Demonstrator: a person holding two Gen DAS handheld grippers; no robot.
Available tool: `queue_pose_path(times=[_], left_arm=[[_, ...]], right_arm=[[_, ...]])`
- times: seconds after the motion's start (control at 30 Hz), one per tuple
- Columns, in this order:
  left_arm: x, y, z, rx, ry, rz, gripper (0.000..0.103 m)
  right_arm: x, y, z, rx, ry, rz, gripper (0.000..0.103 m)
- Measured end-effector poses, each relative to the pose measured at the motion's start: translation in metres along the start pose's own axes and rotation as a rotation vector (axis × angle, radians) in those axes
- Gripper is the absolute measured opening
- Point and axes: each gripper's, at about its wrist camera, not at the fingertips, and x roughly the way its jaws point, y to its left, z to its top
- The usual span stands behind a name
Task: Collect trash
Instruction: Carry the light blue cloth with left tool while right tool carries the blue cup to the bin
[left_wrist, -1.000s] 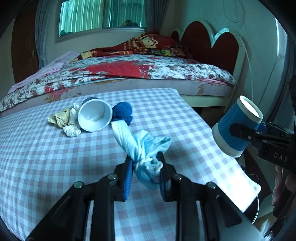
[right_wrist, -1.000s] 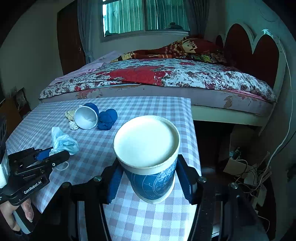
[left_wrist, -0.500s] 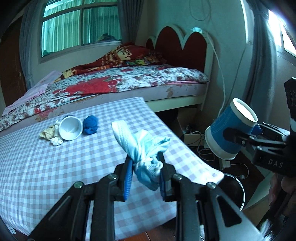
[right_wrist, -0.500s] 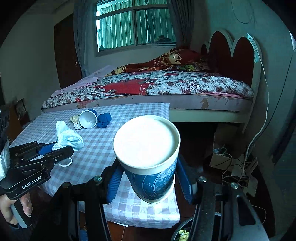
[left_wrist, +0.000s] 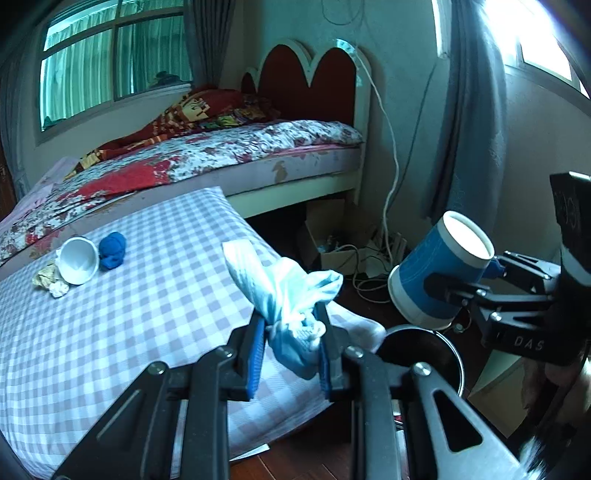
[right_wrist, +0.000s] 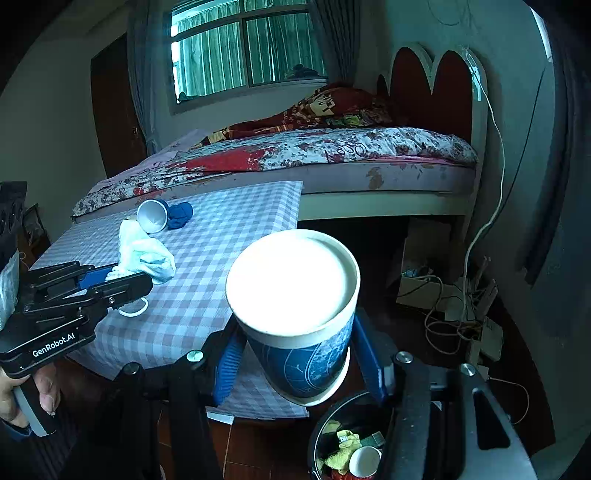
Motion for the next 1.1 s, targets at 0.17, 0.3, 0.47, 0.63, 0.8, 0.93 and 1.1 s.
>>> queue_pose_path(times=[0.17, 0.3, 0.47, 0.63, 0.8, 0.93, 1.1], left_arm=[[0.008, -0.026, -0.006, 0.026, 0.018, -0.047, 0.025], [0.014, -0.048, -0.010, 0.043, 0.030, -0.087, 0.025], [0.021, -0.074, -0.014, 0.074, 0.046, -0.136, 0.025], [0.029, -0.096, -0.017, 0.100, 0.059, -0.177, 0.025], [0.037, -0.113, -0.022, 0.117, 0.074, -0.215, 0.025], [0.047, -0.123, -0.030, 0.121, 0.096, -0.247, 0.025], [0.062, -0.132, -0.042, 0.126, 0.133, -0.294, 0.025]], right_arm=[[-0.005, -0.020, -0.018, 0.028, 0.032, -0.035, 0.058], [-0.012, -0.039, -0.030, 0.053, 0.048, -0.066, 0.058], [-0.020, -0.059, -0.048, 0.075, 0.074, -0.102, 0.058], [-0.032, -0.073, -0.061, 0.090, 0.080, -0.129, 0.058], [-0.038, -0.091, -0.076, 0.115, 0.104, -0.157, 0.058], [-0.038, -0.102, -0.087, 0.130, 0.130, -0.172, 0.058], [-0.033, -0.107, -0.100, 0.127, 0.168, -0.170, 0.058]])
